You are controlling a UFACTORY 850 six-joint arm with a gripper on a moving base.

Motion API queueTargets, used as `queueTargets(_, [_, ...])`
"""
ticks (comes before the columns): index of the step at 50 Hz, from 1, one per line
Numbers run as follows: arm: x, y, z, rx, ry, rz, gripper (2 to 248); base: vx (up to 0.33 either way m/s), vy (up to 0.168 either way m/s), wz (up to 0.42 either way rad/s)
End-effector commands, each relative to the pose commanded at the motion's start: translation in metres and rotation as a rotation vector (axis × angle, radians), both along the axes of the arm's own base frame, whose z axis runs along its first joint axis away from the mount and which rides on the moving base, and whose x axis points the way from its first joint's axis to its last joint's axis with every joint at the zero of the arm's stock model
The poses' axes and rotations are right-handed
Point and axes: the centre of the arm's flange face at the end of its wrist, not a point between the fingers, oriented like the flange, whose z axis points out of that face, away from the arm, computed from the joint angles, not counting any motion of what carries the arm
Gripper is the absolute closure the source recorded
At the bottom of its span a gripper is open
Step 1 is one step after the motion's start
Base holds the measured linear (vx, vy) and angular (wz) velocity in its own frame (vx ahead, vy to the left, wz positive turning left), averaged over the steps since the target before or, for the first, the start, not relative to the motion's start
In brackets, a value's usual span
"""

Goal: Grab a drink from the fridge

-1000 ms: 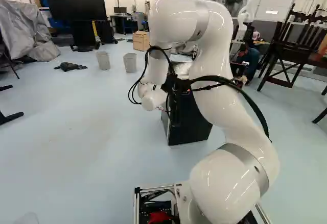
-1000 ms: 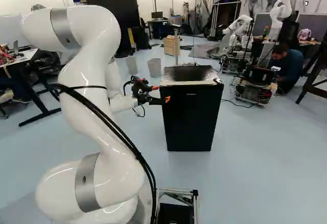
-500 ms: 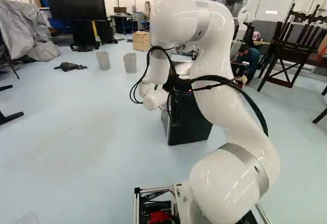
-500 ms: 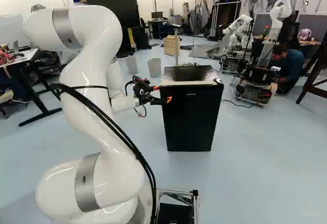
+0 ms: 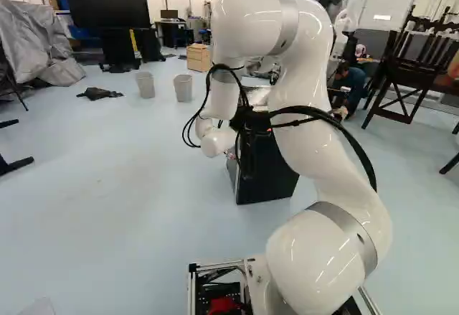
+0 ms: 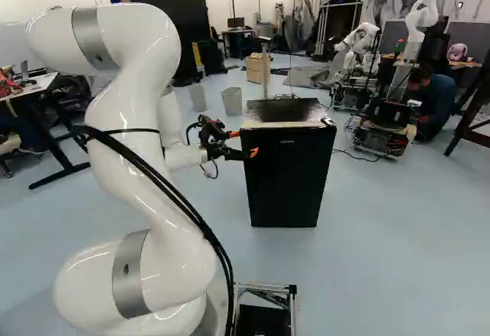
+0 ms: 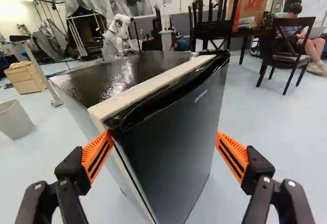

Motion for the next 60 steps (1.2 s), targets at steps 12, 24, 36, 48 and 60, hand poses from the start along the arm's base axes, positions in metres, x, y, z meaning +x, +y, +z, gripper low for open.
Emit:
queueTargets(12, [-0.014,-0.003,0.001,-0.003,0.015,-0.020,3,0.000,0.000,0.000])
queueTargets(24, [-0.031,-0.005,0.002,-0.007,0.033,-0.038,3,-0.003,-0.009,-0.012])
queueTargets(36, [-0.050,-0.005,0.003,-0.013,0.053,-0.046,3,0.000,0.000,0.000])
queueTargets(48, [-0.068,0.003,0.003,-0.021,0.069,-0.028,3,0.000,0.000,0.000])
queueTargets(60, [-0.077,0.014,0.004,-0.024,0.074,-0.005,3,0.000,0.000,0.000])
